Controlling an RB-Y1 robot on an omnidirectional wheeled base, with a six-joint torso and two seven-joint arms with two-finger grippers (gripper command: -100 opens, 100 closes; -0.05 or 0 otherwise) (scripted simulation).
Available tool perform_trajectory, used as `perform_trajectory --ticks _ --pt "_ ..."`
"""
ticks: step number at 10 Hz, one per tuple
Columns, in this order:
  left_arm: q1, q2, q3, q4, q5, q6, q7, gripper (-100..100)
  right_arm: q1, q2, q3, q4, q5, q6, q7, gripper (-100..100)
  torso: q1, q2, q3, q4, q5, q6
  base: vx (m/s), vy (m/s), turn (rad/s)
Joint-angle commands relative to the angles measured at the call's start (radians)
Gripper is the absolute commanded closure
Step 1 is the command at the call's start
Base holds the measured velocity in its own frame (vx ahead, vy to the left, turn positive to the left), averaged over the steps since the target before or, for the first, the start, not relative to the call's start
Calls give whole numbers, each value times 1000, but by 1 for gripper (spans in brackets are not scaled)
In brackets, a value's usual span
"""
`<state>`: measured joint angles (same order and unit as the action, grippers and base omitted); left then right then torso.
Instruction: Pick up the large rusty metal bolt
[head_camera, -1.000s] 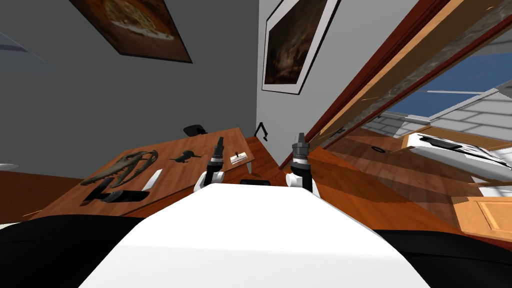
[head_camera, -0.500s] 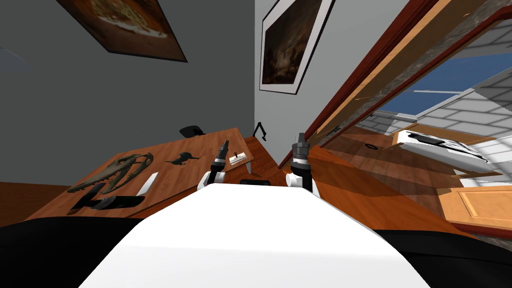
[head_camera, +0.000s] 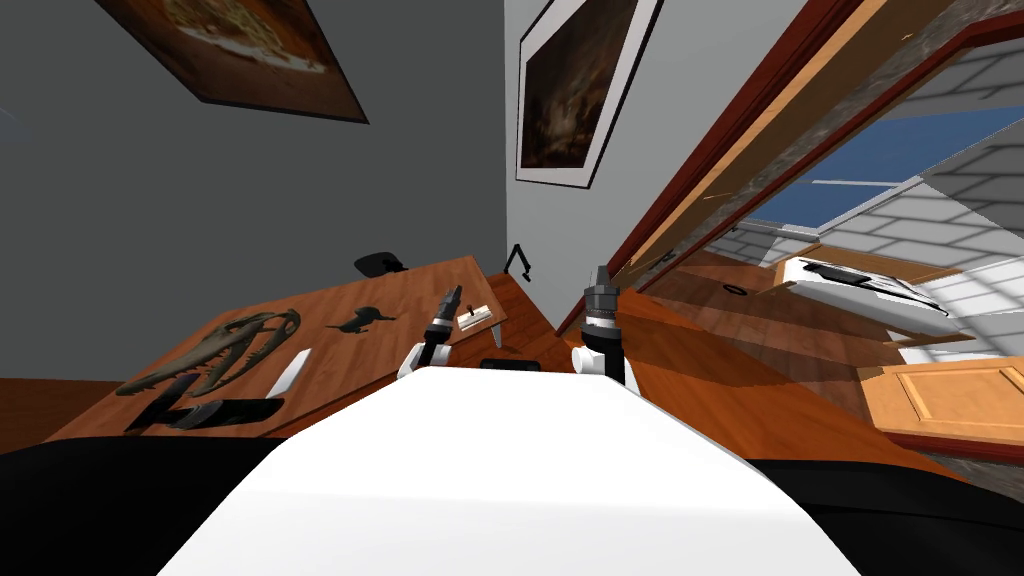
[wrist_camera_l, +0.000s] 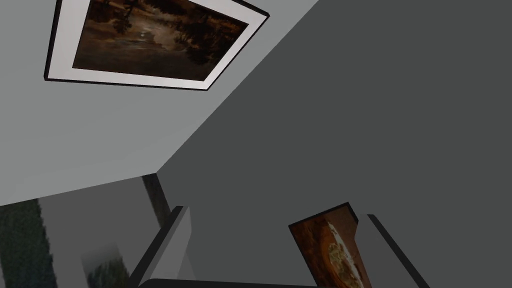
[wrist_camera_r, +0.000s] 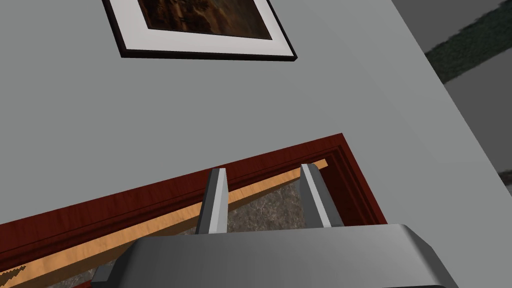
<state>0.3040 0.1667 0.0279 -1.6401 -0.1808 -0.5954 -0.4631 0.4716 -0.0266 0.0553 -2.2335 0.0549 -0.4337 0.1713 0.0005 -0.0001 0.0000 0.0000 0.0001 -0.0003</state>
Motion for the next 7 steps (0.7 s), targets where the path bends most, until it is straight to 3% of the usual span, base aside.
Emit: perform_trajectory --ticks 1,2,4,7 --pt "-22 1 3 50 -22 -2 -33 -100 0 0 0 0 0 0 0 0 0 0 0 0 0 0 -1 8 -61" --pt "-22 1 3 61 -22 -2 -33 -100 0 0 0 0 0 0 0 0 0 0 0 0 0 0 -1 8 -28" --pt "-53 7 9 134 -60 3 -83 -100 0 0 0 0 0 0 0 0 0 0 0 0 0 0 -3 10 -71" --pt "-68 10 12 199 -79 5 -109 -100 0 0 0 0 0 0 0 0 0 0 0 0 0 0 -2 12 -37"
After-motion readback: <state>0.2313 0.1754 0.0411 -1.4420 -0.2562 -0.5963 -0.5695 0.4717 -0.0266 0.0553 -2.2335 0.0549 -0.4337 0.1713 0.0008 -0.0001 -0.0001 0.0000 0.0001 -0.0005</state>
